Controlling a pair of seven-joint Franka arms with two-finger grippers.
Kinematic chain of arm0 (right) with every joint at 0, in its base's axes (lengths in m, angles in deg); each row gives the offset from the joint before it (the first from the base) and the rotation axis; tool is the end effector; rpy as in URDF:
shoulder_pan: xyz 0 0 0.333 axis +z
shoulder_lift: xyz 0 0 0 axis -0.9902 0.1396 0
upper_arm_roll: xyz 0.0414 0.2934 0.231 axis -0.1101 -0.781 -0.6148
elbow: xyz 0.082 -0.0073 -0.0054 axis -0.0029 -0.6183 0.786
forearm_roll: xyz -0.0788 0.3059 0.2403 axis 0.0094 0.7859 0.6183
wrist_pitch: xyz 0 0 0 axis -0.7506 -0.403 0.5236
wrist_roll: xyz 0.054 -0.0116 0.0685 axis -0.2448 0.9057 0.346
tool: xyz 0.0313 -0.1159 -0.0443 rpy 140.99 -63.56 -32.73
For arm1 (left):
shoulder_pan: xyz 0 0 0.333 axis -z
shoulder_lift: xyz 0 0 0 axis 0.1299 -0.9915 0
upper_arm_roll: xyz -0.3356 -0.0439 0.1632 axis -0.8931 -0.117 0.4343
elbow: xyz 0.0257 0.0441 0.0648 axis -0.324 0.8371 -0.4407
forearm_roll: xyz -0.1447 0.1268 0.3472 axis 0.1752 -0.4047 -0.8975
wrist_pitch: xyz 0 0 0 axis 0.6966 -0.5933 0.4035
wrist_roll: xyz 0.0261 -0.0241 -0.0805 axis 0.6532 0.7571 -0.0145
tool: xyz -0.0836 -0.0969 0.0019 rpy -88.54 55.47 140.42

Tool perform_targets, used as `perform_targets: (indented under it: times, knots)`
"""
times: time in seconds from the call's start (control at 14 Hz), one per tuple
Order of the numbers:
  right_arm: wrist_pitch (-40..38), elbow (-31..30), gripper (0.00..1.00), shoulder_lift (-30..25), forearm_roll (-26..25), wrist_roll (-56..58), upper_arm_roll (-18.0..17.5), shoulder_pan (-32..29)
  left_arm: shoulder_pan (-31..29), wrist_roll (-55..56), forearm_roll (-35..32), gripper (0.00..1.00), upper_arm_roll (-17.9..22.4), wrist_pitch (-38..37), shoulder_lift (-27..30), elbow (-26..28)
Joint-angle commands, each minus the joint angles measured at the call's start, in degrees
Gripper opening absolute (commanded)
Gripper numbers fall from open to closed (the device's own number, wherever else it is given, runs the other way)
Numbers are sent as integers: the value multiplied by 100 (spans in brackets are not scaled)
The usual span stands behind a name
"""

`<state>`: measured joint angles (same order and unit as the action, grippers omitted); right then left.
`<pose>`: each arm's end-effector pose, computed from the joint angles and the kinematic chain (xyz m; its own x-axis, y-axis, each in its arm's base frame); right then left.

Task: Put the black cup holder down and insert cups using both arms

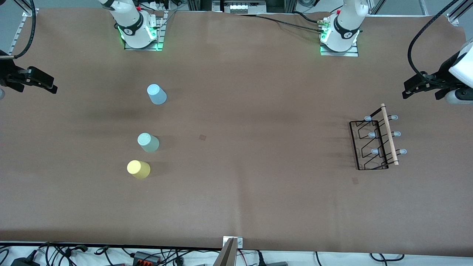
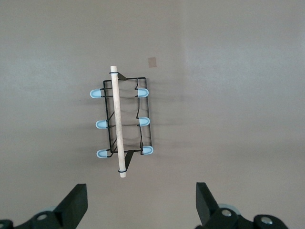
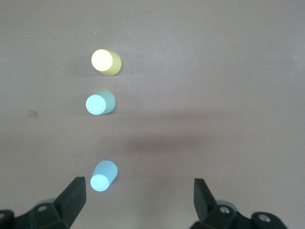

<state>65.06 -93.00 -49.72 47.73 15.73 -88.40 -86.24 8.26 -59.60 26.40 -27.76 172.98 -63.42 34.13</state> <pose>0.5688 -0.0133 0.6596 0.9989 -0.0335 -0.0335 -0.0332 -0.9994 0.0113 0.5572 0.0062 0.6414 1.0000 -0.0089 -0.0011 -0.0089 -0.9999 0.0106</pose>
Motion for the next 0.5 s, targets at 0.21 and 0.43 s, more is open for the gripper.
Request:
perform_targets:
  times: [0.21, 0.43]
  knots:
    - [-228, 38, 100, 116, 49, -42, -16, -22, 43, 40, -14, 100, 31, 31, -5, 11]
    - [-325, -40, 100, 460, 66, 89, -60, 48, 52, 40, -14, 100, 31, 31, -5, 11]
